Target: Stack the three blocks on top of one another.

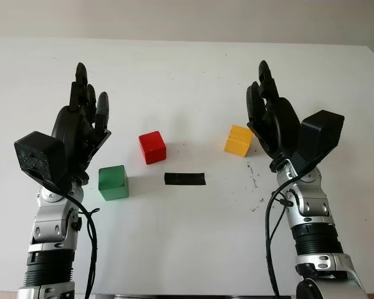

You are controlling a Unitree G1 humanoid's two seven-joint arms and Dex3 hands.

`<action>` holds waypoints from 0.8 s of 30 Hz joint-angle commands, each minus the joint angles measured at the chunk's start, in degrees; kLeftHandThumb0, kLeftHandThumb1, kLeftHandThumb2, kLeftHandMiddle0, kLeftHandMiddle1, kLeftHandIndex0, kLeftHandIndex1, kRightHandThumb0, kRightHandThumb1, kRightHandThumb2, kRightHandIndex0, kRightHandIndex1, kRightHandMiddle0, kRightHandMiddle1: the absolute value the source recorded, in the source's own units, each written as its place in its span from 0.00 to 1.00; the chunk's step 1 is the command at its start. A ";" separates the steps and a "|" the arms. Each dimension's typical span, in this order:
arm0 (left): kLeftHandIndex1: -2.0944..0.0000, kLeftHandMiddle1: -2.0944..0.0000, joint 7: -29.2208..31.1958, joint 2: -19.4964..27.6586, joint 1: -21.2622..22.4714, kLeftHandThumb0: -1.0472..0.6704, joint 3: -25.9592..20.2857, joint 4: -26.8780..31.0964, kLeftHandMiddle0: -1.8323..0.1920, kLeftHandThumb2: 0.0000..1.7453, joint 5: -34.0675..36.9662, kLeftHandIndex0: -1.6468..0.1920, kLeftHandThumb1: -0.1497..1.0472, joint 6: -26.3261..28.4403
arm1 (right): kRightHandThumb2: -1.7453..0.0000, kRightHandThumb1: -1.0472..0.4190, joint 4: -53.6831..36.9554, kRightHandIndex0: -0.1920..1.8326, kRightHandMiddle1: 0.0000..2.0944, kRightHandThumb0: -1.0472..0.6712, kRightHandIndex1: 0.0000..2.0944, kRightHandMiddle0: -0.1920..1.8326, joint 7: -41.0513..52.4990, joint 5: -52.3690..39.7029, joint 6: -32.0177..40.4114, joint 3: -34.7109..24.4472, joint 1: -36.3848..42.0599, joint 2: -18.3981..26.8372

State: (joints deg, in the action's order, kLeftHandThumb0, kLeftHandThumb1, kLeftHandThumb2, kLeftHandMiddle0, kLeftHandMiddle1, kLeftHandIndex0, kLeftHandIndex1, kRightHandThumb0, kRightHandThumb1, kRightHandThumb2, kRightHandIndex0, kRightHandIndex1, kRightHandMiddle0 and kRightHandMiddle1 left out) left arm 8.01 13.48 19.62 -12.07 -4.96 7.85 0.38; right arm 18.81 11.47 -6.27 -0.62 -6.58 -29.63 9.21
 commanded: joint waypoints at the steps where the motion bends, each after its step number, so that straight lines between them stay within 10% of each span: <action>1: 1.00 1.00 0.04 0.37 1.27 0.25 -0.17 0.00 1.00 0.37 0.35 1.00 1.00 -0.33 | 0.67 0.00 0.31 0.00 0.00 0.19 0.00 0.00 0.09 -0.08 -0.91 -0.05 -0.71 0.38; 15: 0.99 0.98 -1.22 2.44 1.52 0.24 0.19 0.81 0.98 0.35 -3.07 0.98 1.00 -0.24 | 0.68 0.00 -0.75 0.00 0.00 0.19 0.00 0.00 0.43 -1.08 0.30 -0.80 -1.39 1.06; 24: 0.93 0.96 -3.49 14.23 3.52 0.20 8.58 13.09 0.86 0.15 -31.30 0.83 1.00 7.78 | 0.68 0.00 -1.44 0.00 0.00 0.19 0.00 0.00 -0.16 -1.17 -0.03 -1.44 -2.95 1.72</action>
State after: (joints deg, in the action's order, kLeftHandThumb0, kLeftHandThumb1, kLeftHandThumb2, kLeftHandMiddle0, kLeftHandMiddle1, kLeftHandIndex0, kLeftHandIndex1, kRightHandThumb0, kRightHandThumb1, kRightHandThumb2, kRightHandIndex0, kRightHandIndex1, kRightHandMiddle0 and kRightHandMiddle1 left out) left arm 3.43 25.89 21.61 -5.19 4.92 -20.94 6.46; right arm 18.58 11.44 -7.36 -0.21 -7.64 -31.62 9.99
